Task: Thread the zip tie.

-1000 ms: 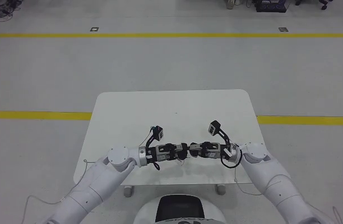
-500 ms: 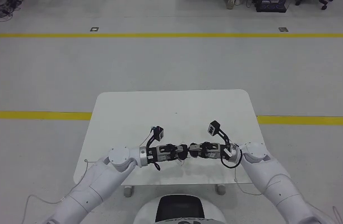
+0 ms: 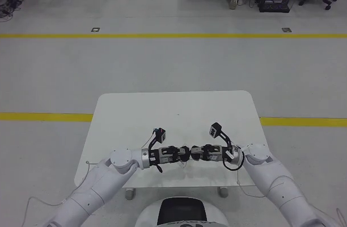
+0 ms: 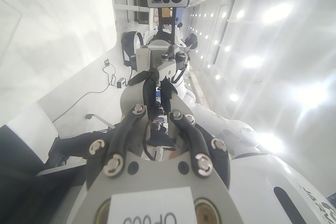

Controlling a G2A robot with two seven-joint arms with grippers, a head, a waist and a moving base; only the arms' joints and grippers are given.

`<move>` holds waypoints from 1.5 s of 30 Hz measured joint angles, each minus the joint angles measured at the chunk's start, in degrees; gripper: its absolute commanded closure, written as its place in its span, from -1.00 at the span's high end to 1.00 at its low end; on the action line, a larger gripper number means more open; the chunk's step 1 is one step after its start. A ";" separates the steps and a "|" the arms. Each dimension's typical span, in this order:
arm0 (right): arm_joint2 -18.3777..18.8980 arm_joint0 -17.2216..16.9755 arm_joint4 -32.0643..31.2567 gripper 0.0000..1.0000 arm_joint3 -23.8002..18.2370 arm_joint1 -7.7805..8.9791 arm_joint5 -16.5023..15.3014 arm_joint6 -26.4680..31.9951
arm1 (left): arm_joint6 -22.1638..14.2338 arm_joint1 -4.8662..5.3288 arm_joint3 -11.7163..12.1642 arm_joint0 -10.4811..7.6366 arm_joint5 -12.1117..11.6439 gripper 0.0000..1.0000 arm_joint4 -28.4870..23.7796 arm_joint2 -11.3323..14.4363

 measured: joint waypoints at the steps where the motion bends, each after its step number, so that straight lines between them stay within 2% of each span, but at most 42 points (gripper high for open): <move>1: -0.01 0.00 0.09 -1.00 0.01 0.00 -0.09 -0.05 | 0.00 0.00 0.03 -0.02 0.00 -0.88 -0.01 0.03; 11: -0.33 0.13 0.53 -1.00 0.44 0.02 -0.39 0.30 | 0.11 -0.01 0.14 -0.07 -0.11 -0.84 -0.12 0.18; 18: -0.52 0.28 0.67 -1.00 0.73 0.04 -0.49 0.46 | 0.18 -0.06 0.37 -0.24 -0.05 -1.00 -0.19 0.37; 24: -0.60 0.33 0.75 -1.00 0.89 0.09 -0.59 0.60 | 0.11 -0.16 0.74 -0.55 0.00 -1.00 -0.36 0.62; 25: -0.63 0.33 0.71 -0.58 0.91 0.11 -0.61 0.62 | 0.07 -0.17 0.84 -0.61 -0.03 -1.00 -0.37 0.66; 26: -0.64 0.33 0.69 1.00 0.92 0.12 -0.61 0.63 | 0.04 -0.18 0.91 -0.65 -0.06 -1.00 -0.37 0.69; 35: 0.37 -0.47 1.15 1.00 0.43 0.49 -0.88 0.05 | -0.03 -0.08 1.55 -0.74 -1.80 -1.00 0.91 0.62; 38: 1.27 -1.18 1.59 1.00 -0.28 0.71 -1.39 -0.86 | -0.35 0.06 1.57 -0.53 -3.47 -1.00 1.47 0.35; 41: 1.86 -1.89 1.79 1.00 -1.28 0.86 -1.73 -1.97 | -1.29 0.26 1.47 -0.45 -6.24 -1.00 3.00 0.08; 45: 1.90 -1.95 1.81 1.00 -1.41 0.87 -1.74 -2.12 | -1.40 0.33 1.44 -0.50 -6.83 -1.00 3.85 0.04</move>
